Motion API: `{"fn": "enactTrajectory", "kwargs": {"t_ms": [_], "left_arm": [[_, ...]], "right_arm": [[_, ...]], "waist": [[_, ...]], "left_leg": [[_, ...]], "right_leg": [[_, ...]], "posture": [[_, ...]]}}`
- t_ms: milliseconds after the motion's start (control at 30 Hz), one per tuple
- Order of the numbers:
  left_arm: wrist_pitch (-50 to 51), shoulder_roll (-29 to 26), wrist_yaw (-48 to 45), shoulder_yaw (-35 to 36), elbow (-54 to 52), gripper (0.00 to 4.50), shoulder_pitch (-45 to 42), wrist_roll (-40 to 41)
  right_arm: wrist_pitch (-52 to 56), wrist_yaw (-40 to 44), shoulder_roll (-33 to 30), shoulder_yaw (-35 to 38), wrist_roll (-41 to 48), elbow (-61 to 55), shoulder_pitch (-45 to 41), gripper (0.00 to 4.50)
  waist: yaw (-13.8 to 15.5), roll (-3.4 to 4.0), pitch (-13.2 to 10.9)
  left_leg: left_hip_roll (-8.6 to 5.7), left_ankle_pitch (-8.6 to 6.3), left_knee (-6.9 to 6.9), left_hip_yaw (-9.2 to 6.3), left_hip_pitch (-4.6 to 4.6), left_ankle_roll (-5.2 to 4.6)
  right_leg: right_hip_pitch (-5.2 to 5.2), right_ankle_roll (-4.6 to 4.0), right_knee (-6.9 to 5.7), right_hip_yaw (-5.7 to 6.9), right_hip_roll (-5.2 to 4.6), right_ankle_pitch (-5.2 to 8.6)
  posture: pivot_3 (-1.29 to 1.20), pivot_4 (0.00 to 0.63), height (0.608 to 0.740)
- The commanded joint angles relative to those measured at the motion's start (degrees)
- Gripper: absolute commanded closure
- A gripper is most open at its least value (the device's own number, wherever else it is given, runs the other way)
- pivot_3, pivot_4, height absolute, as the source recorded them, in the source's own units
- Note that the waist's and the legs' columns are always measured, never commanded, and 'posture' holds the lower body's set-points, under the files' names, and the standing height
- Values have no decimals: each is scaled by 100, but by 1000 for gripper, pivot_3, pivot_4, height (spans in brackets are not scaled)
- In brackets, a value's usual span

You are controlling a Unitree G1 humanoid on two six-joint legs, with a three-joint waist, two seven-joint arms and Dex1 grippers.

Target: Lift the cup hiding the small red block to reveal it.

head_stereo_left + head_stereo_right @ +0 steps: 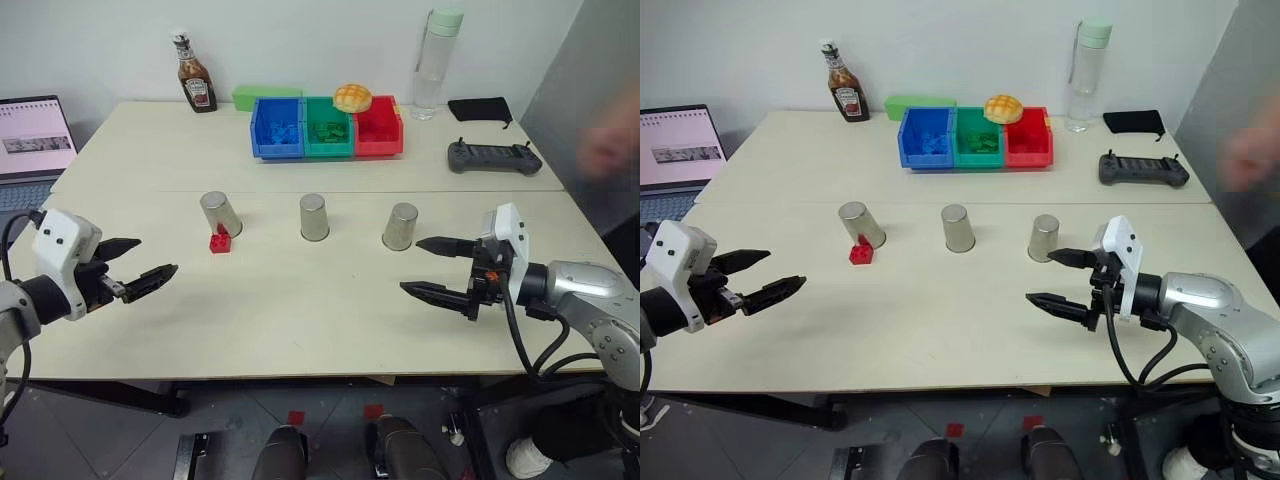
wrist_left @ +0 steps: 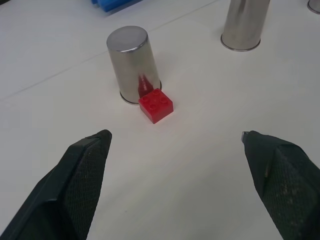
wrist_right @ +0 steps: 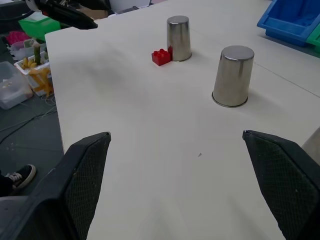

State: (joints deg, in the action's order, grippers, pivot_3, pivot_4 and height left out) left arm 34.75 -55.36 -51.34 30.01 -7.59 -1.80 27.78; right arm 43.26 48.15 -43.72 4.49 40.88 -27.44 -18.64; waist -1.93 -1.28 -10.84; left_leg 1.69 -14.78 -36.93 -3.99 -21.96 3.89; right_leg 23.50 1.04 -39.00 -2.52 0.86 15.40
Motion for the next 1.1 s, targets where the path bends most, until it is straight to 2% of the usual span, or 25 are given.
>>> {"fn": "enactTrajectory", "kwargs": {"t_ms": [33,1100], "left_arm": [[-71,-89,22,204,1,68,-73,19],[-185,-160,-70,164,121,68,-76,-134]], "right_arm": [[48,-55,-26,139,152,-240,-13,0],[-2,-75,7,-24,77,-163,-127,0]], "waist": [[1,0,0],[1,0,0]], "left_leg": [[0,0,0,0,0,0],[0,0,0,0,0,0]], "right_leg": [[0,0,0,0,0,0],[0,0,0,0,0,0]], "posture": [[0,150,740],[0,150,740]]}}
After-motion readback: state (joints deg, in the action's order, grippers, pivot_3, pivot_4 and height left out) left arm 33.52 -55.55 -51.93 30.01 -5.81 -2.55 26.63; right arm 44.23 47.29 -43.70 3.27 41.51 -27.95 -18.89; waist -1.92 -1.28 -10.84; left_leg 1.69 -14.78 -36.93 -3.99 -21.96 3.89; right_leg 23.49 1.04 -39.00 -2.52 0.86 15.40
